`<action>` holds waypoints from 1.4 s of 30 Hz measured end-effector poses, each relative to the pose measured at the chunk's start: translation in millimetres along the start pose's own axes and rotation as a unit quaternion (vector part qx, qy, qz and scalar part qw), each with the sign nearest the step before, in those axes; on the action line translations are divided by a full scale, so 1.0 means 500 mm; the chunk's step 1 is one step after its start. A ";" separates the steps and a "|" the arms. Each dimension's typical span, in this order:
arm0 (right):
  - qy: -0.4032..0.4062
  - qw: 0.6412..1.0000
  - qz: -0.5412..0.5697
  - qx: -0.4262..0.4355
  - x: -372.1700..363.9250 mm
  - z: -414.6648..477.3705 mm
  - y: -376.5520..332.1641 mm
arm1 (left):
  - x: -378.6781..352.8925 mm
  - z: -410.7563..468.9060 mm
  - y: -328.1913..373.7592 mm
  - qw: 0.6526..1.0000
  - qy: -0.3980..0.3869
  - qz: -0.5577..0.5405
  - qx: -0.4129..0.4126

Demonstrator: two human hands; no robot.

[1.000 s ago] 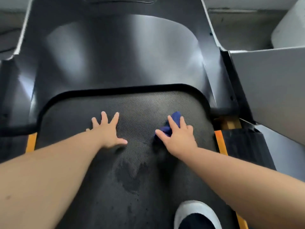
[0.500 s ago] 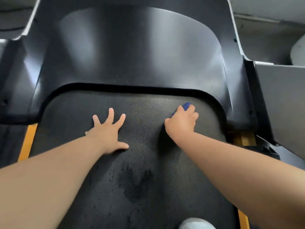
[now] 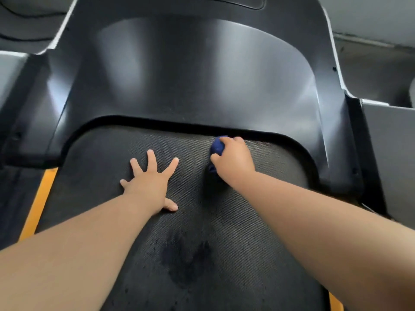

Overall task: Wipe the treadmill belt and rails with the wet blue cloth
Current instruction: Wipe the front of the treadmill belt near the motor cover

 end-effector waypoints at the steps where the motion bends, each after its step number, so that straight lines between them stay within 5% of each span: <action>1: -0.027 0.997 -0.038 0.059 -0.015 0.003 -0.042 | 0.000 -0.001 -0.001 1.000 0.001 -0.003 0.001; 6: 0.012 0.979 -0.153 0.135 -0.007 0.030 -0.059 | 0.001 -0.002 -0.002 1.000 -0.002 -0.006 0.001; 11: 0.095 0.984 -0.145 0.043 0.057 0.038 0.065 | 0.004 0.003 -0.003 1.000 -0.009 -0.017 -0.001; 16: -0.008 0.950 -0.159 0.270 -0.041 0.004 -0.092 | 0.000 0.003 -0.005 1.000 0.023 -0.013 -0.003; 24: 0.041 0.954 -0.287 0.081 0.066 0.026 0.041 | -0.004 0.001 -0.016 0.999 0.042 -0.025 -0.002; 30: -0.007 0.931 -0.249 0.269 -0.034 -0.046 -0.113 | -0.010 0.000 -0.019 0.997 0.069 -0.045 0.006; 38: 0.043 0.946 -0.321 0.031 0.106 0.014 0.093 | -0.005 0.002 -0.033 0.998 0.047 -0.027 -0.008; 42: -0.007 0.957 -0.219 0.192 0.025 -0.029 -0.021 | -0.002 0.006 -0.018 0.999 0.044 -0.011 0.003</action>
Point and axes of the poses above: each hand's wrist, its own z-axis towards the middle knuckle, its own x-axis out of the back of the hand, y = z × x, the point moved 3 cm from there along z, towards the middle knuckle, and after that the axes turned 9 degrees about -x, right-handed, at the moved point
